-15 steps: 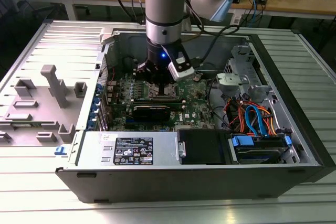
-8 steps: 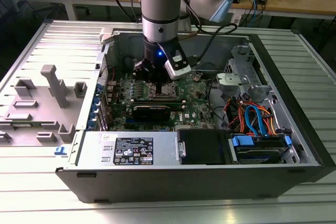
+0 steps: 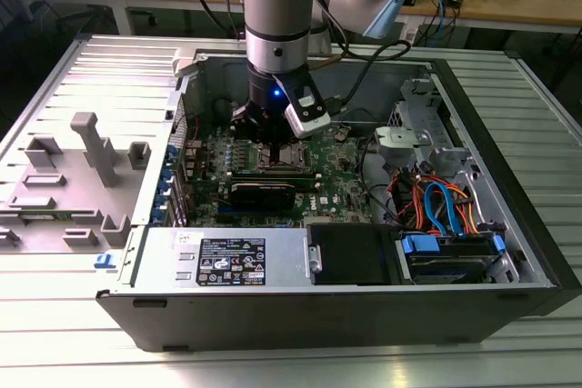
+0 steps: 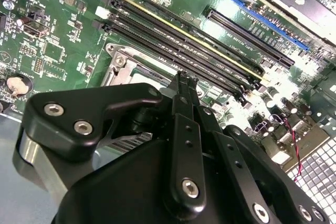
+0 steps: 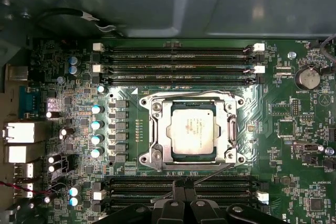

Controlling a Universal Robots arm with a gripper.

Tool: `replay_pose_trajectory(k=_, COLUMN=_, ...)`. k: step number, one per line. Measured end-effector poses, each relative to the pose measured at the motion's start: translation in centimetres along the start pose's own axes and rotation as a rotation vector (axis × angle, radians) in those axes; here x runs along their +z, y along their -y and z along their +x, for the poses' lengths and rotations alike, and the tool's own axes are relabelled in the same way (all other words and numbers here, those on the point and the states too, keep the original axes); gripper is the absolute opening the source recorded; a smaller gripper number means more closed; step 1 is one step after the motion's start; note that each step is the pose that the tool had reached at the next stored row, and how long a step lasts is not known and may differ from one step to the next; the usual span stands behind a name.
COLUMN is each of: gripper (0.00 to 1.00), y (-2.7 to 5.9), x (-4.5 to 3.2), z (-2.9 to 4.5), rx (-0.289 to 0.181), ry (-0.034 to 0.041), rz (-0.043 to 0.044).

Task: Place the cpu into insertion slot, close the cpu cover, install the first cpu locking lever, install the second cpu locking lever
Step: 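Install the second cpu locking lever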

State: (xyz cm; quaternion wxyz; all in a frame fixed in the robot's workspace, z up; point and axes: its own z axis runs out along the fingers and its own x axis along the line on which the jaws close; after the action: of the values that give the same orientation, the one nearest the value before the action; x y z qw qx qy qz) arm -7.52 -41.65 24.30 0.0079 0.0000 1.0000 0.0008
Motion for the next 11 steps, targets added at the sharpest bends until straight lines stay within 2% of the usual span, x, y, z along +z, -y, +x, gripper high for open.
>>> replay_pose_trajectory(k=11, gripper=0.11, y=0.0, x=0.0, z=0.03, rx=0.0, ry=0.0, rz=0.0)
